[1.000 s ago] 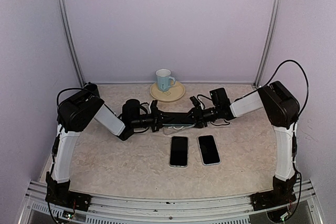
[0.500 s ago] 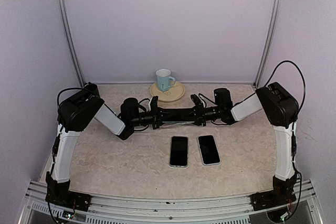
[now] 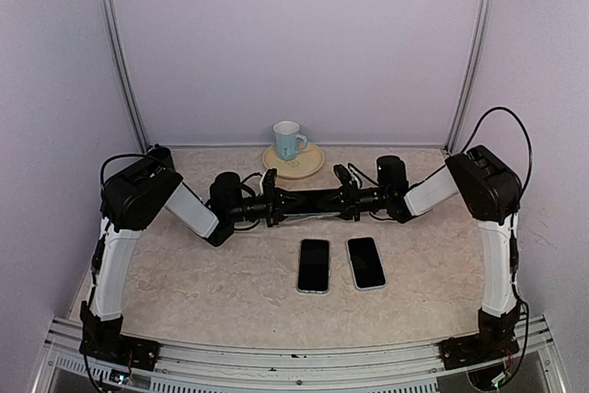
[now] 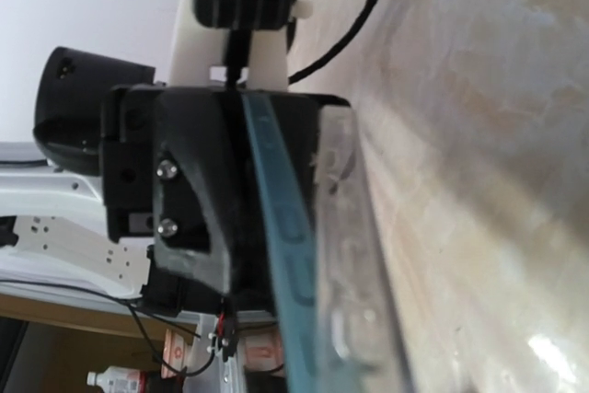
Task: Put the phone into the phone case
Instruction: Install the phone into the phone case, then pass from the left arm to the right
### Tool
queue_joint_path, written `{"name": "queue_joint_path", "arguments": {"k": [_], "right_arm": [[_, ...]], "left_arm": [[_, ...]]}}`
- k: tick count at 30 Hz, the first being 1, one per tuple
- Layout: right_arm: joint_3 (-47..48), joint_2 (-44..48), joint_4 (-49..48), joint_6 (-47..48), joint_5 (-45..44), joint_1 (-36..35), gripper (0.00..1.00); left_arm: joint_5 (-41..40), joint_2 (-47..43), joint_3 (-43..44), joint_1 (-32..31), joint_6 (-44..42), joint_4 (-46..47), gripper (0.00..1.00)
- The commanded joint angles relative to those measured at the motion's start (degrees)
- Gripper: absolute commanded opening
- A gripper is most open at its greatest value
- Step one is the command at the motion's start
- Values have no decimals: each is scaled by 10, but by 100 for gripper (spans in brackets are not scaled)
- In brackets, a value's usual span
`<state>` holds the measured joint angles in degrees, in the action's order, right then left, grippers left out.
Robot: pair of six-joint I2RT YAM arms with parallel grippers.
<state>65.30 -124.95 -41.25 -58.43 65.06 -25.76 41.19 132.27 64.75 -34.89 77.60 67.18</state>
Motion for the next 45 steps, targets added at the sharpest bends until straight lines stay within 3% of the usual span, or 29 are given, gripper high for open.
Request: {"name": "queue_joint_path", "arguments": {"k": [1, 8, 15, 29, 34, 45], "right_arm": [[-11, -7, -60, 8, 34, -14, 7], [-26, -4, -79, -1, 34, -8, 5], [-34, 0, -94, -10, 32, -1, 3], [-49, 10, -102, -11, 34, 11, 1], [-51, 14, -98, -7, 35, 12, 0], [-47, 53, 12, 79, 21, 18, 0]], "left_arm": [[0, -17, -11, 3, 7, -19, 15], [-6, -46, -26, 12, -14, -52, 23], [-32, -95, -30, 17, -85, -169, 29], [-100, -188, -36, 26, -182, -370, 32], [-105, -211, -45, 31, -190, -383, 33], [-133, -254, -49, 41, -238, -433, 43]]}}
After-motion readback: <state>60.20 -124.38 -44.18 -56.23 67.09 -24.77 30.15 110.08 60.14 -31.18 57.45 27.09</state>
